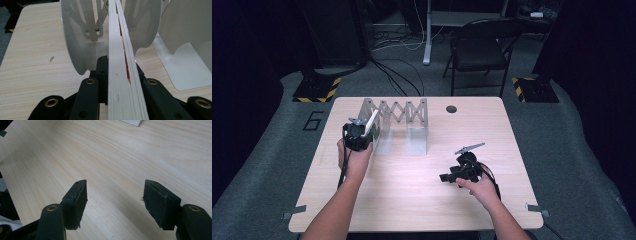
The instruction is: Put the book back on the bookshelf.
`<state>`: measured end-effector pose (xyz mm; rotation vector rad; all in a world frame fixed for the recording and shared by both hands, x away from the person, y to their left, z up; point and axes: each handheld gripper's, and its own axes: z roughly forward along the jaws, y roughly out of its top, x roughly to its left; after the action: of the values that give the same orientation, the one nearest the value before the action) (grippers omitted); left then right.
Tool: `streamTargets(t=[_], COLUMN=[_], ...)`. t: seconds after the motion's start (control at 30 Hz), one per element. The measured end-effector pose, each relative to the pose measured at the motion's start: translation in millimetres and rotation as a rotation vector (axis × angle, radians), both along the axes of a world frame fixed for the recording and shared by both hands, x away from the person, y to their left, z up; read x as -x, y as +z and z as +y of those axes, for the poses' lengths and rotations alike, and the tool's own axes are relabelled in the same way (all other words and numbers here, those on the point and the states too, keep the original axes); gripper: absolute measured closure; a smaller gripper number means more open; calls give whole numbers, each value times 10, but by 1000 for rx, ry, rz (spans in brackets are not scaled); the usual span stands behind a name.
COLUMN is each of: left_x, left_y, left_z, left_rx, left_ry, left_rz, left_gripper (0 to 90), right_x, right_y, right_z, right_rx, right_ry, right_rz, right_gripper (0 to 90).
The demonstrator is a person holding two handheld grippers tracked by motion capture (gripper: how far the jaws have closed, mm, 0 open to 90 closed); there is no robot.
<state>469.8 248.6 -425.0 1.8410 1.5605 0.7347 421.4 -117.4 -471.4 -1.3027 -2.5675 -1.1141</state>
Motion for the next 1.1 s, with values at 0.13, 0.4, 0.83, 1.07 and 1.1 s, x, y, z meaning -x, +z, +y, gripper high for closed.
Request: streamTargets(t=[0.13,0.4,0.83,1.07,1.1], left_x=[-9,-36,-61,-72,-73], left_y=[-21,-37,-53,-61,-63], left_z=[-34,-41,-44,-37,-38], left_rx=[-8,-8,-9,-6,-7], left_ry=[0,5,9,12,12], left_rz=[-6,-2,7,10,10], left_gripper=[760,759,759,758,758], right_x=[-3,-1,-1,0,0], right_y=[3,4,-2,-3,-3], right_z=[-7,-8,-5,3,5], right_rx=[-3,-5,-3,-1,-1], right_ry=[-7,-5,1,-3,-5], right_rz=[-2,-5,-3,3,4], right_gripper=[357,357,357,357,357])
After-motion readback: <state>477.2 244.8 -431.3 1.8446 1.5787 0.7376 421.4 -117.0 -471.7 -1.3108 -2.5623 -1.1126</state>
